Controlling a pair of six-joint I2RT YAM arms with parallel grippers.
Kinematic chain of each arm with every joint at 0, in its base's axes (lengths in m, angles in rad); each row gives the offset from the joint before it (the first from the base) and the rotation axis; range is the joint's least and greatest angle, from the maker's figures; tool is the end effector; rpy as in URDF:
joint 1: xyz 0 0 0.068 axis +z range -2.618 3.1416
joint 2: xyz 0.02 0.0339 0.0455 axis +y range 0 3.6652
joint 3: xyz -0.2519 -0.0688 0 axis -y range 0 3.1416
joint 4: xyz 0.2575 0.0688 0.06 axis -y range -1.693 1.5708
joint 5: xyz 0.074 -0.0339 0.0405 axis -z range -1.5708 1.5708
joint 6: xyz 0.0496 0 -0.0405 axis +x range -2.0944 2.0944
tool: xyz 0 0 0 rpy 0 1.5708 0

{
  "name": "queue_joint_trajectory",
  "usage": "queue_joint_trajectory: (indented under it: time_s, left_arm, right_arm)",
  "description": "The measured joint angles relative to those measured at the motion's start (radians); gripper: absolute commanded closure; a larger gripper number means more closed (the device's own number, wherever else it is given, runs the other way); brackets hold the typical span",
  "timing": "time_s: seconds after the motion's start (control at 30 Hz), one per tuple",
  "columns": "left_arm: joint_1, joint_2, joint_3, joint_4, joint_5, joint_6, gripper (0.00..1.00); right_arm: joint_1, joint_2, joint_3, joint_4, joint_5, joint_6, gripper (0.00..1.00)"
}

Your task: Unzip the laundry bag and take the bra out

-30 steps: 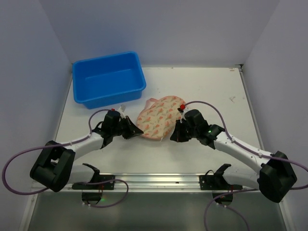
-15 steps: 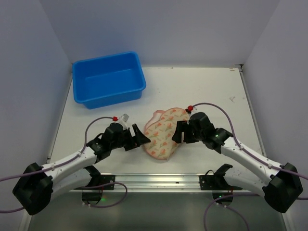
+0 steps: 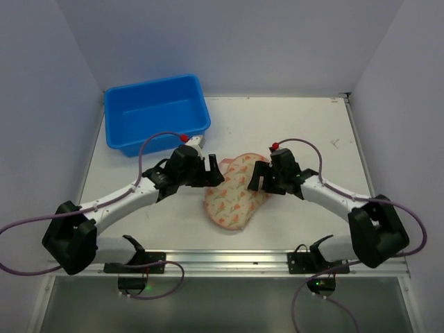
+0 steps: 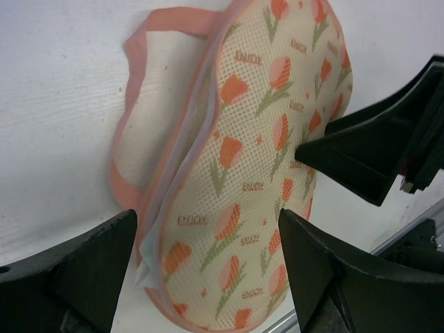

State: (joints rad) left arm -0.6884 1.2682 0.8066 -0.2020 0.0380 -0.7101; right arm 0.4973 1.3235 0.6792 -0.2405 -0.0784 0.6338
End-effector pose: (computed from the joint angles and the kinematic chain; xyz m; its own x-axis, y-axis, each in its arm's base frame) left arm 0.2301 -0.1918 0.2169 -0.7896 -0.1939 -0.5821 0.1888 0.8259 -0.5313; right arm 0.2429 0.1363 0.1555 -0.8555 0.2074 -0.4745 -0.0156 0.9055 0.4240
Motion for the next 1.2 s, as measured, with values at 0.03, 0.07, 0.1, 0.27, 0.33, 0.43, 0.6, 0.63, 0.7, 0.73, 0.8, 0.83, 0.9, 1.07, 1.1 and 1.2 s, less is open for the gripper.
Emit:
queue_joint_trajectory:
  time_s: [0.03,0.07,0.1,0.27,0.33,0.43,0.6,0.63,0.7,0.73,0.8,0.83,0.9,1.07,1.1,1.2]
  left_arm:
    - [0.001,0.031,0.007,-0.007,0.003,0.017,0.14]
    - [0.001,0.05,0.01,-0.01,0.006,0.026,0.14]
    - [0.005,0.063,0.01,-0.01,0.007,0.032,0.14]
    - [0.032,0.09,0.018,-0.004,0.016,0.042,0.14]
    - [0.049,0.094,0.021,0.001,0.018,0.042,0.15]
    - [0.066,0.106,0.023,0.002,0.016,0.041,0.17]
    - [0.08,0.124,0.023,-0.027,-0.009,0.012,0.23]
    - [0.085,0.124,0.022,-0.032,-0.015,0.001,0.26]
    - [0.093,0.124,0.016,-0.033,-0.022,-0.017,0.29]
    - [0.098,0.124,0.008,-0.031,-0.025,-0.028,0.33]
    - [0.106,0.124,-0.017,-0.023,-0.026,-0.04,0.36]
    - [0.106,0.124,-0.033,-0.018,-0.023,-0.046,0.4]
    - [0.108,0.124,-0.06,-0.009,-0.012,-0.057,0.44]
    - [0.11,0.135,-0.072,0.03,0.018,-0.068,0.7]
    - [0.11,0.139,-0.072,0.038,0.022,-0.07,0.76]
    - [0.11,0.148,-0.072,0.049,0.03,-0.069,0.92]
  right_arm:
    - [0.0,0.048,0.027,0.01,-0.019,-0.024,0.18]
    - [0.0,0.086,0.051,0.022,-0.031,-0.043,0.17]
    - [0.0,0.13,0.089,0.031,-0.05,-0.068,0.17]
    - [0.0,0.288,0.269,0.091,-0.133,-0.169,0.15]
    - [0.0,0.296,0.293,0.108,-0.156,-0.196,0.14]
    - [0.0,0.274,0.294,0.111,-0.167,-0.221,0.13]
    - [0.0,0.108,0.223,0.092,-0.149,-0.23,0.12]
    - [0.0,0.057,0.201,0.091,-0.147,-0.229,0.12]
    - [0.0,-0.055,0.157,0.085,-0.14,-0.224,0.12]
    - [0.0,-0.107,0.137,0.083,-0.136,-0.222,0.12]
    - [0.0,-0.2,0.1,0.072,-0.123,-0.215,0.12]
    - [0.0,-0.241,0.085,0.066,-0.121,-0.212,0.12]
    - [0.0,-0.31,0.057,0.057,-0.114,-0.207,0.12]
    - [0.0,-0.431,0.0,0.021,-0.098,-0.196,0.12]
    - [0.0,-0.451,-0.01,0.012,-0.097,-0.192,0.12]
    - [0.0,-0.504,-0.036,-0.008,-0.095,-0.185,0.11]
